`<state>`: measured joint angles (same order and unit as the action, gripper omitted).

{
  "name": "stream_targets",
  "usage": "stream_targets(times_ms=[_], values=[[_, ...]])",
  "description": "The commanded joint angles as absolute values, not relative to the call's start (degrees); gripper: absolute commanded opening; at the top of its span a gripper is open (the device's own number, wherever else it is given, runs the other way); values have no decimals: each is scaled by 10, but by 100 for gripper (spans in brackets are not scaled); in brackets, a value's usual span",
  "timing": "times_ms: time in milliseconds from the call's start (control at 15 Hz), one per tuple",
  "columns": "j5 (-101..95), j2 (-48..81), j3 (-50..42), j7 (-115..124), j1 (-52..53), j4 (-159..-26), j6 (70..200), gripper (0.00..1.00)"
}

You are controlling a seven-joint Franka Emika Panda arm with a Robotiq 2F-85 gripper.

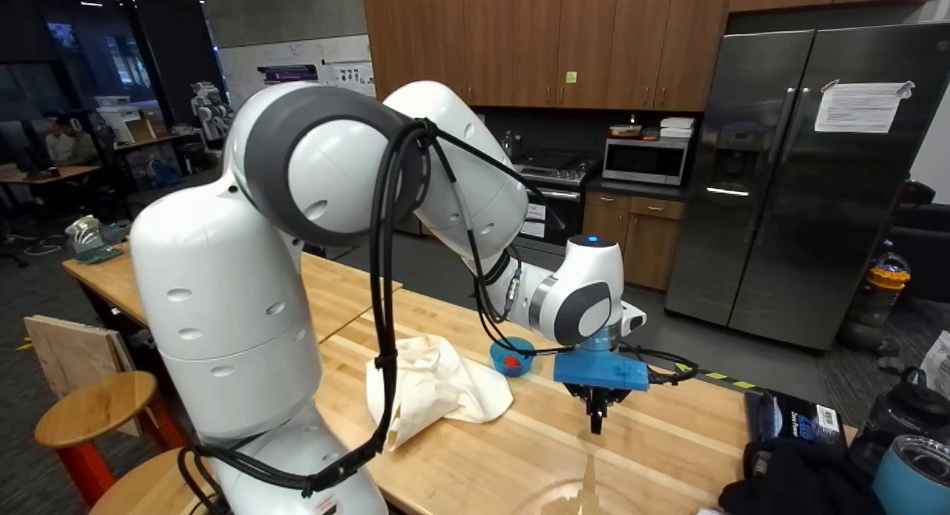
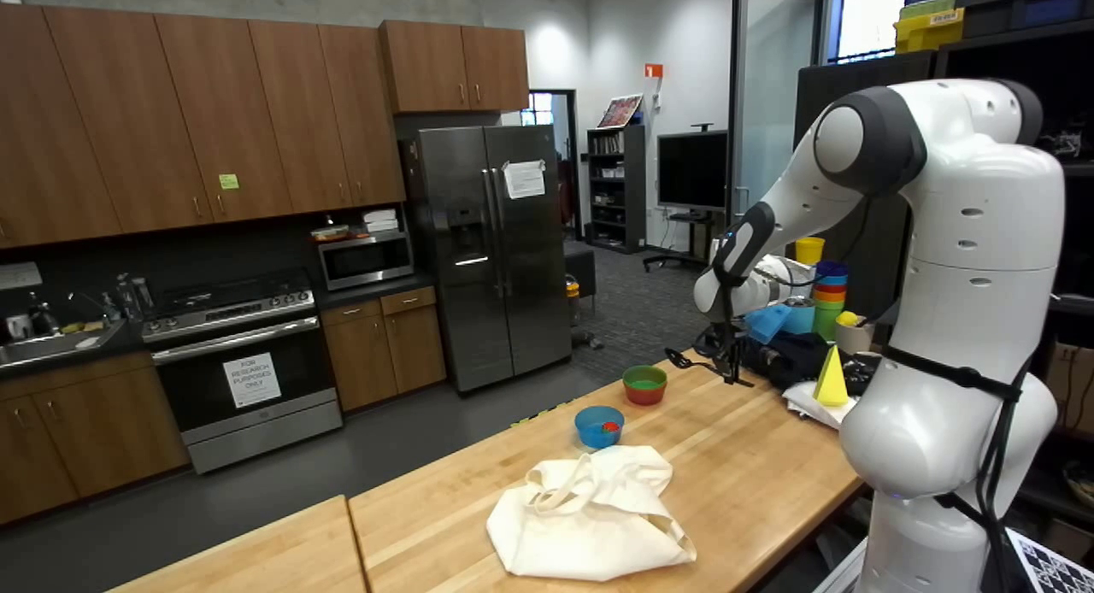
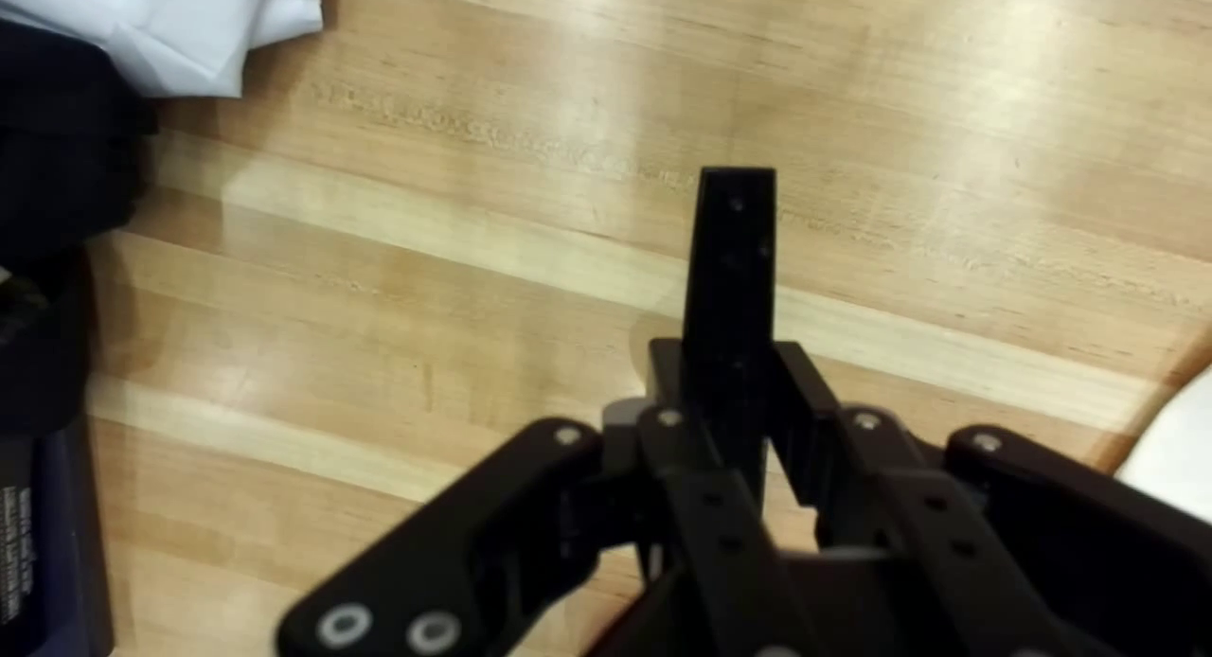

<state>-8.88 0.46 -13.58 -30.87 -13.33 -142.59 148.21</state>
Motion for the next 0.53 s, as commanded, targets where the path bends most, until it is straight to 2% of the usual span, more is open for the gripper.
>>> stream_targets(times_ms=[0, 467], values=[[-82, 0, -137, -306, -136, -1427, 1483, 6], [-30, -11, -153, -338, -153, -1448, 1483, 6]])
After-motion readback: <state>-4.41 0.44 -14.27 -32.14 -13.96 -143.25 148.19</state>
